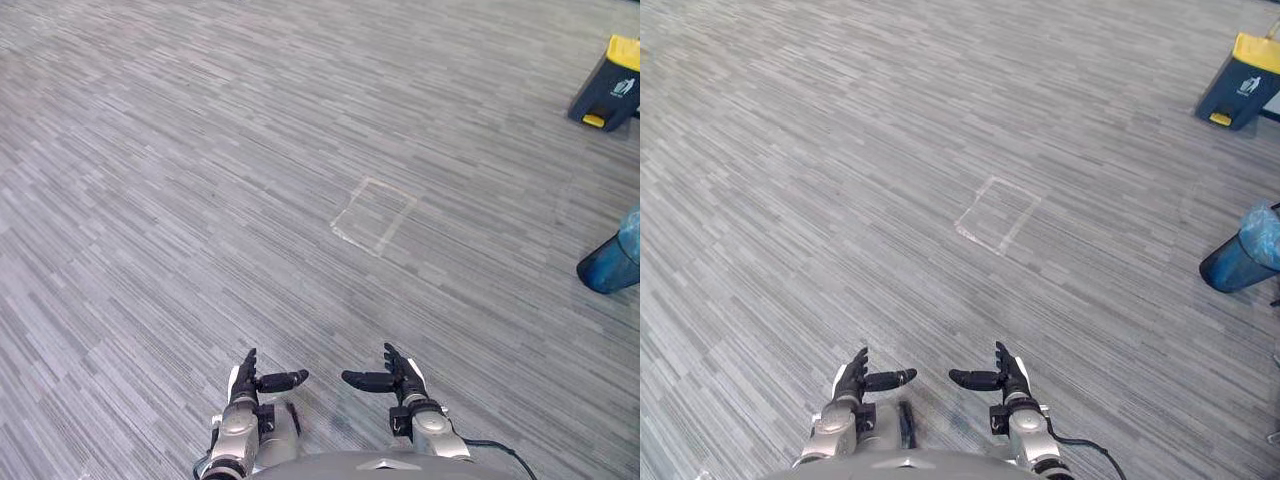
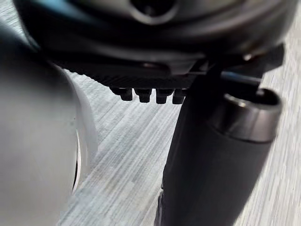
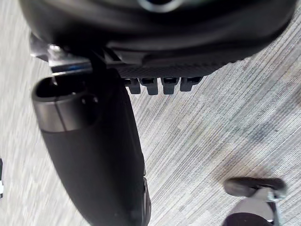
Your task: Organize the slippers on the shoe rack
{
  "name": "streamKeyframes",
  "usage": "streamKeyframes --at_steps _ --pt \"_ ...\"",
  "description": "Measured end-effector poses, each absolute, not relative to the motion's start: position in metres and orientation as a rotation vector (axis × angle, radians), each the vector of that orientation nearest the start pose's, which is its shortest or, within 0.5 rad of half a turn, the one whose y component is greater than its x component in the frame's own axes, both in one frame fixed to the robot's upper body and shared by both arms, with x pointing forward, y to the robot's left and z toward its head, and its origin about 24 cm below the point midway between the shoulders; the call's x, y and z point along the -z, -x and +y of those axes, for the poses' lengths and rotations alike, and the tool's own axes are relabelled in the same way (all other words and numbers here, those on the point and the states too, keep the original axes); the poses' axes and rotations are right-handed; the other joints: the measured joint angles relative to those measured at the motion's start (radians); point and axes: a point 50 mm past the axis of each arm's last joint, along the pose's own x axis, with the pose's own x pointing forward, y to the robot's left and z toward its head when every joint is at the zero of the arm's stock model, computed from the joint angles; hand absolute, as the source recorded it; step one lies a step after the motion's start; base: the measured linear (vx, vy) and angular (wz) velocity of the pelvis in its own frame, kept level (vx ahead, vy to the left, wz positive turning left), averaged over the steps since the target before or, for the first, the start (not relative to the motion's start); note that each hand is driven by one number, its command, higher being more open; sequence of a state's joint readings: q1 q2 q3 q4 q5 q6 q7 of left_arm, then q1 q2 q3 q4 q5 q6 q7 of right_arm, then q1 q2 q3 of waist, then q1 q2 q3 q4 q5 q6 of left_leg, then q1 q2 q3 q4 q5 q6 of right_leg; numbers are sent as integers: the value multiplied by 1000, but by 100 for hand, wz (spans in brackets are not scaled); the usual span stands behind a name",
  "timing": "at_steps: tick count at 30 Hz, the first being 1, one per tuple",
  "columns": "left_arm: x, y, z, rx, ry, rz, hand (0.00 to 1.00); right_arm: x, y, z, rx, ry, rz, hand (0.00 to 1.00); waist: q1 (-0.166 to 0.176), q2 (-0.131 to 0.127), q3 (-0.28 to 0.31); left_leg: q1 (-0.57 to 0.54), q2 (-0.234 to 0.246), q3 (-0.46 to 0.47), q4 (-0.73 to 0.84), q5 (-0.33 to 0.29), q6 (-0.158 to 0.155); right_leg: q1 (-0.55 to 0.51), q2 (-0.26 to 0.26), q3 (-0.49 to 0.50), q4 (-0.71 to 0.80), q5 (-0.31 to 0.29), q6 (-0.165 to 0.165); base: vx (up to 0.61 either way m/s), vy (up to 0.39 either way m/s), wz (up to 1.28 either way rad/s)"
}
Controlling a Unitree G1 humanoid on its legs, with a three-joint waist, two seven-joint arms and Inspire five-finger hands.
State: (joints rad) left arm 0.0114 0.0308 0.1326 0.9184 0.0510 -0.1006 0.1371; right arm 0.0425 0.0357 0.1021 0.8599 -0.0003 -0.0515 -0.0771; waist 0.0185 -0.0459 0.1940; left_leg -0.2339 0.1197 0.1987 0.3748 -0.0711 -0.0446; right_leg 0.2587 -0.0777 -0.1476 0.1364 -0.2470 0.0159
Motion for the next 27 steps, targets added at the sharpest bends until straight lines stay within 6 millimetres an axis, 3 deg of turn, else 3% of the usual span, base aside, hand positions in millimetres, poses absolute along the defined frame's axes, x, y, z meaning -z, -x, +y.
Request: streamKeyframes --at_steps 1,3,4,5,6,7,8,9,11,12,13,15,16,17,18,19,21,22,23,24,25,27 --pt "133 -156 191 -248 -92 820 100 137 -151 -124 -32 34 856 100 0 -6 1 -2 -6 -3 11 -11 15 2 -8 24 -1 54 27 484 188 28" --pt "137 -149 195 -255 -101 852 100 139 -149 -123 -36 35 872 100 6 -11 -2 0 -3 -2 58 -32 26 4 -12 64 24 97 40 478 236 4" --pt "140 -141 201 -268 -112 885 100 139 -149 -122 -41 40 873 100 7 -11 -1 4 -3 14 126 -67 52 -4 -13 94 109 124 53 406 207 -4" --pt "141 -137 203 -276 -114 897 100 140 -147 -123 -41 47 878 100 3 -13 -12 38 -25 13 87 -98 56 -45 -25 102 225 124 54 517 253 5" --pt "144 -130 203 -264 -131 925 100 140 -147 -128 -39 65 880 100 -3 -23 -11 152 -54 13 -27 -155 37 -167 -63 104 543 176 115 382 119 15" --pt "144 -131 205 -245 -155 931 100 140 -149 -129 -40 70 878 100 -5 -31 0 202 -73 14 -55 -159 45 -247 -95 107 730 180 112 478 127 14" --pt "145 -131 205 -244 -157 936 100 140 -150 -129 -41 71 879 100 -5 -33 1 222 -76 15 -64 -160 46 -274 -99 102 786 161 93 574 63 2" --pt "147 -128 201 -249 -155 956 100 139 -152 -130 -58 80 871 100 -19 -4 18 346 -54 14 -136 -160 47 -377 -85 41 921 55 11 488 42 -6" --pt "148 -126 198 -232 -166 965 100 134 -163 -128 -80 98 830 100 -32 32 29 426 -11 19 -177 -160 47 -458 -39 -27 854 -9 -25 540 -16 1" --pt "148 -126 198 -231 -166 965 100 133 -164 -127 -85 100 826 100 -35 33 29 438 -3 21 -180 -160 46 -481 -31 -41 820 -15 -29 499 -91 12" --pt "149 -125 198 -228 -165 969 100 129 -169 -124 -100 101 797 100 -36 25 26 472 15 31 -183 -161 45 -560 -17 -81 623 -11 -29 522 -146 16" --pt "151 -118 197 -221 -159 988 100 129 -169 -123 -111 101 787 100 -45 1 11 513 7 33 -194 -182 11 -583 0 -90 296 114 -12 648 -211 15" --pt "154 -116 196 -218 -149 1010 100 129 -170 -126 -114 116 791 100 -45 40 9 555 52 10 -207 -197 -8 -551 50 -100 252 231 -64 625 -219 -15" --pt "153 -119 194 -212 -143 998 100 127 -175 -127 -111 121 784 100 -37 44 6 543 50 -21 -201 -166 15 -558 63 -81 264 203 -76 592 -243 -22" --pt "153 -120 192 -209 -138 994 100 127 -176 -128 -106 122 782 100 -37 43 8 543 47 -29 -193 -146 14 -561 64 -77 279 184 -79 507 -224 -26" --pt "154 -119 183 -204 -110 998 100 129 -172 -132 -88 120 801 100 -45 48 6 543 53 -63 -139 -105 -29 -548 66 -79 317 130 -86 488 -218 1" --pt "153 -123 184 -213 -96 988 100 131 -167 -134 -75 117 815 100 -49 58 10 471 81 -118 83 -66 -56 -486 80 -92 303 82 -87 342 -142 11" --pt "152 -125 183 -236 -68 981 100 131 -164 -135 -71 115 818 100 -50 63 13 389 103 -152 272 15 -101 -432 95 -97 271 68 -90 468 -159 3" --pt "149 -129 186 -281 -36 953 100 132 -160 -134 -69 107 822 100 -42 70 17 251 156 -156 580 -6 -136 -335 128 -93 209 56 -99 469 -134 -2" --pt "148 -129 187 -291 -32 945 100 132 -159 -132 -69 104 825 100 -39 70 18 223 166 -147 638 -25 -134 -307 136 -89 191 53 -102 480 -83 -35" --pt "145 -130 192 -307 -39 924 100 133 -156 -126 -69 85 836 100 -18 56 13 136 181 -91 701 -95 -109 -224 147 -60 127 46 -110 322 -25 -42" --pt "143 -130 196 -316 -46 910 100 133 -157 -122 -70 72 832 100 -10 44 6 76 179 -14 604 -158 -76 -166 141 -23 73 55 -96 383 2 -60"
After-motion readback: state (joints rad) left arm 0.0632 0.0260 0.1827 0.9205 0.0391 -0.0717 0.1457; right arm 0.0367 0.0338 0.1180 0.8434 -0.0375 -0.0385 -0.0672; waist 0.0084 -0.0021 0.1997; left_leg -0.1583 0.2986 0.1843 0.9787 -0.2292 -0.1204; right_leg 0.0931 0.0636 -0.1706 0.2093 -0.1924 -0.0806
